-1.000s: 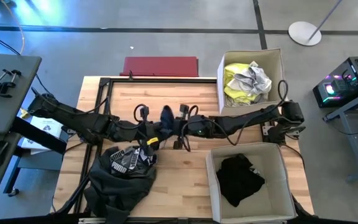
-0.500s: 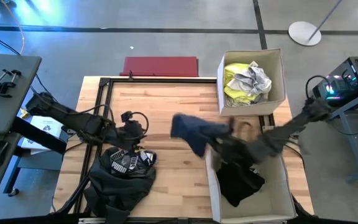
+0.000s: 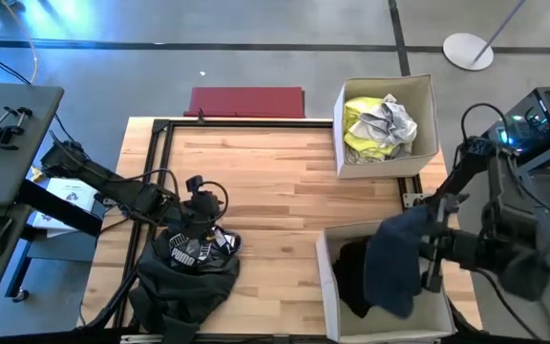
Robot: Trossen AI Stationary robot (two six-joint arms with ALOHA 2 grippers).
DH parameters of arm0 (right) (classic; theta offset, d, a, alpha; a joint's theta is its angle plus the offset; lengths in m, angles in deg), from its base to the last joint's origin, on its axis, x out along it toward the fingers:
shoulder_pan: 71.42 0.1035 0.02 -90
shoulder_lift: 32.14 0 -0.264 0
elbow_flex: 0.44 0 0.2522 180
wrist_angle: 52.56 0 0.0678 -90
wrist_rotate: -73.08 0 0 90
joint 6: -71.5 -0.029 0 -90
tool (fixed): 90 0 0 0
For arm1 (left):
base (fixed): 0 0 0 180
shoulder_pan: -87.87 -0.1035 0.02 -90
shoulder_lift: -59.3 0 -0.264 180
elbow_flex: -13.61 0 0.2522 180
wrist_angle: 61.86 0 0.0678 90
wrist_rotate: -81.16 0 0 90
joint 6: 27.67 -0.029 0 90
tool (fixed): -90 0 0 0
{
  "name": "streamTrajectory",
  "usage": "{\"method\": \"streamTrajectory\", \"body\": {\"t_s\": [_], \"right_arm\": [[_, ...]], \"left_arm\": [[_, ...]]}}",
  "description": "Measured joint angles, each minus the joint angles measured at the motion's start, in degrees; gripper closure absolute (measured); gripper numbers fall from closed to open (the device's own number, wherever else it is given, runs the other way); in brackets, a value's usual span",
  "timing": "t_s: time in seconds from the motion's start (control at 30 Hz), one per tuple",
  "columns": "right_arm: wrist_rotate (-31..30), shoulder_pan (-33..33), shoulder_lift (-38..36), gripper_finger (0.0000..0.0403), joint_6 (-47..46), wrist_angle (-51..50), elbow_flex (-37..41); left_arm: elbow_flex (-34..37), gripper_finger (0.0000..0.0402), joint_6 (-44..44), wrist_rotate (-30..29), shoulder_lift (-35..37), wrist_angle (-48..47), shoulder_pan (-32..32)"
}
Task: Sort clothes
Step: Put the black shirt in the bottom white bin
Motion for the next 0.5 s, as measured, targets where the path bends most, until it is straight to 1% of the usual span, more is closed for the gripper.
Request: {"method": "streamTrajectory", "body": {"t_s": [0.07,0.17,0.2,0.27,0.33,0.4,0.43,0.5], "right_arm": [[8.51,-0.44,0.07,0.0402,-15.4,-9.34,1.1],[21.11,-2.25,0.29,0.0402,-42.31,-22.48,5.1],[25.49,-2.88,0.44,0.0402,-50.31,-25.62,7.04],[34.54,-4.15,0.53,0.0402,-61.93,-29.19,11.37],[43.51,-5.99,0.47,0.0402,-67.15,-28.15,15.4],[50.32,-7.9,0.51,0.0402,-66.65,-23.64,19.37],[51.66,-8.99,0.51,0.0402,-64.41,-20.47,21.21],[51.34,-11.32,0.49,0.0402,-56.64,-12.73,25.08]], "left_arm": [[0.25,0.0303,0.02,0.0,0.0,0.18,-0.02],[0.28,0.0303,-0.01,0.0,0.0,0.31,-0.01],[0.28,0.0303,-0.24,0.0,0.0,0.31,-0.02],[0.28,0.0303,-1.17,0.0,0.0,0.37,-0.02],[0.28,0.0303,-2.04,0.01,0.0,1.25,-0.02],[0.28,0.0303,-3.23,0.01,0.0,2.86,-0.02],[0.28,0.0303,-3.94,0.0,0.0,3.59,-0.02],[0.28,0.0303,-5.29,0.02,0.0,5.29,-0.02]]}}
